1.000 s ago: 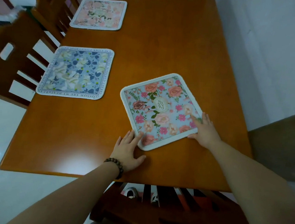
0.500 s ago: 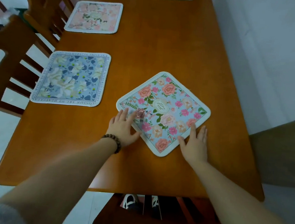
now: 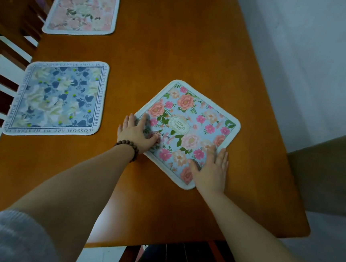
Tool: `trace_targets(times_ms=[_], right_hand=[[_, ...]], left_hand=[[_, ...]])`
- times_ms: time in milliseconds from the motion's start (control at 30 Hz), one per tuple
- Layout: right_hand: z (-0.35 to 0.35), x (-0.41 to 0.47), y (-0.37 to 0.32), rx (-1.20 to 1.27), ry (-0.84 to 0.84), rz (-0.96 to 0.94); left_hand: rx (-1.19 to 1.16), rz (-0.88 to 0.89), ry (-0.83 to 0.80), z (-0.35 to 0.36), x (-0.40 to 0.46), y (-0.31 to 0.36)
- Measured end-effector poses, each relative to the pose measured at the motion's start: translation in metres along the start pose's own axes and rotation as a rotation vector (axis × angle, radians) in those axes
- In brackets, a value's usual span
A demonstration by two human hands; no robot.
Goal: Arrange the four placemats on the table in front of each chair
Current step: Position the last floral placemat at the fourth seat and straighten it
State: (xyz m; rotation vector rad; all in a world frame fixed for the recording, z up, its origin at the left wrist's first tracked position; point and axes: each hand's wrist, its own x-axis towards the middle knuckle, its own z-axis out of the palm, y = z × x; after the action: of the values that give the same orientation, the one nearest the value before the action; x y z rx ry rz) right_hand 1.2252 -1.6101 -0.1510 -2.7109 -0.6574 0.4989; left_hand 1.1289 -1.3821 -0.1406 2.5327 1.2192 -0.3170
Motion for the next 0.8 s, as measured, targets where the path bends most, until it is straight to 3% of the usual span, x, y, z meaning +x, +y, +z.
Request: trace_targets(times_ms=[400, 567, 800], right_hand=[[-0.044, 0.084, 0.029, 0.0, -0.179, -0.184], [-0.06, 0.107, 0.038, -0.073, -0.304, -0.227], [-0.053, 0.064, 0.067, -0.049, -0.174, -0.206]], left_hand=[[-0.081, 0.071, 0.025, 0.026, -0.074, -0.004], [-0.111, 0.187, 0.027, 0.039, -0.128, -0.006], [0.006, 0.448, -0.009, 0.045, -0.156, -0.009]])
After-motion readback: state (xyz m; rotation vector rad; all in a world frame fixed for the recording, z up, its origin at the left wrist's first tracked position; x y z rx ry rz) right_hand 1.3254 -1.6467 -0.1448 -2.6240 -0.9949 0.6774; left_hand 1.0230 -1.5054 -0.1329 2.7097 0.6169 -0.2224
